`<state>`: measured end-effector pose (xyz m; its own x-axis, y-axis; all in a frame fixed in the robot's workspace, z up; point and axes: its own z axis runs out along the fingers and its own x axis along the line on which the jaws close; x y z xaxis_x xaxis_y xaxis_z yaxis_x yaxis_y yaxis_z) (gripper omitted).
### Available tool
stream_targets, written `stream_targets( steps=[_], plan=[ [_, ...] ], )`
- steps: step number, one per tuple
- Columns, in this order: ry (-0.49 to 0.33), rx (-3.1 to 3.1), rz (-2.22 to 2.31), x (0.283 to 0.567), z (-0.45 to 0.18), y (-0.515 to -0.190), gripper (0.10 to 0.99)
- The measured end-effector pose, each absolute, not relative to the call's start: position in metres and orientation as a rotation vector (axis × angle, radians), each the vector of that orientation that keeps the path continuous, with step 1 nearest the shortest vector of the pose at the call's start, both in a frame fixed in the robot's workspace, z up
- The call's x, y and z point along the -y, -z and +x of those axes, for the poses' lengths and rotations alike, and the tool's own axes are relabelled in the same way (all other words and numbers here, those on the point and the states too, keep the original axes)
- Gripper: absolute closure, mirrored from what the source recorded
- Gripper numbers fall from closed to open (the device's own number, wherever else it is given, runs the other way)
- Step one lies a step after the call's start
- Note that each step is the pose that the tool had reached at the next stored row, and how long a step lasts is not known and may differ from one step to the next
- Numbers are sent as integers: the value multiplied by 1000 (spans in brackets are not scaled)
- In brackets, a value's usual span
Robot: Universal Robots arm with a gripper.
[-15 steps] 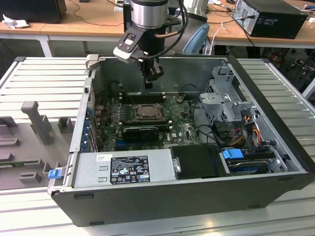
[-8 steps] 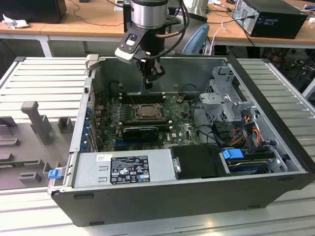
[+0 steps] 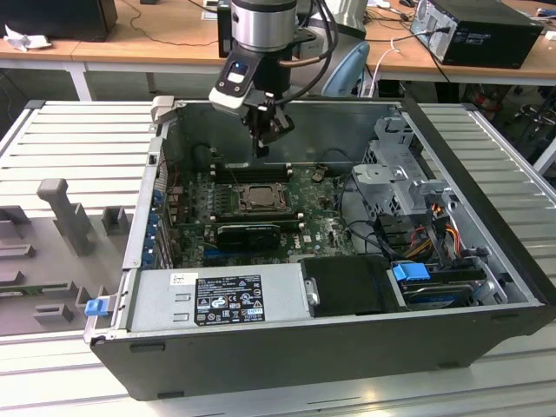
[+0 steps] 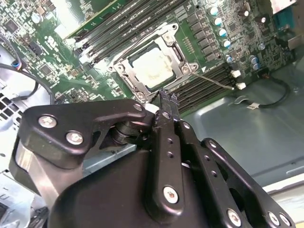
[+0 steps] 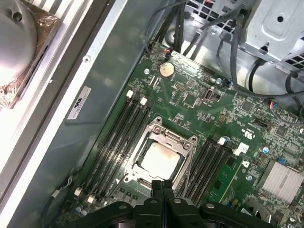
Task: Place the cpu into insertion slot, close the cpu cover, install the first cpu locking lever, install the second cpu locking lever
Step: 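Install the first cpu locking lever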
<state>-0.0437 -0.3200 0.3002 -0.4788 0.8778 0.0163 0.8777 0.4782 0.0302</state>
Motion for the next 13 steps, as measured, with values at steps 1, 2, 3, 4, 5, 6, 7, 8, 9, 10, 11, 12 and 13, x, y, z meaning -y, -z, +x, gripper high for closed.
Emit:
stream_targets(
  steps=[1,2,3,4,5,6,7,8,9,10,11,12,13],
  plan=[
    [-54,-2711,1584,320,-44,-300,980],
    [-54,-2719,1571,320,-44,-300,980],
    [-54,-2730,1551,320,-44,-299,980],
    [-54,-2750,1518,320,-44,-298,980],
    [-54,-2771,1480,320,-44,-297,980],
    [-54,-2785,1453,320,-44,-297,980],
    [-54,-2804,1418,320,-44,-296,980],
    [-54,-2819,1389,320,-44,-295,980],
    [-54,-2840,1347,320,-44,-294,980],
    [-54,-2861,1302,320,-44,-293,980],
    [-53,-2898,1220,320,-44,-291,980],
    [-53,-2918,1173,320,-44,-290,980],
    [-53,-2941,1117,320,-44,-290,980]
  ],
)
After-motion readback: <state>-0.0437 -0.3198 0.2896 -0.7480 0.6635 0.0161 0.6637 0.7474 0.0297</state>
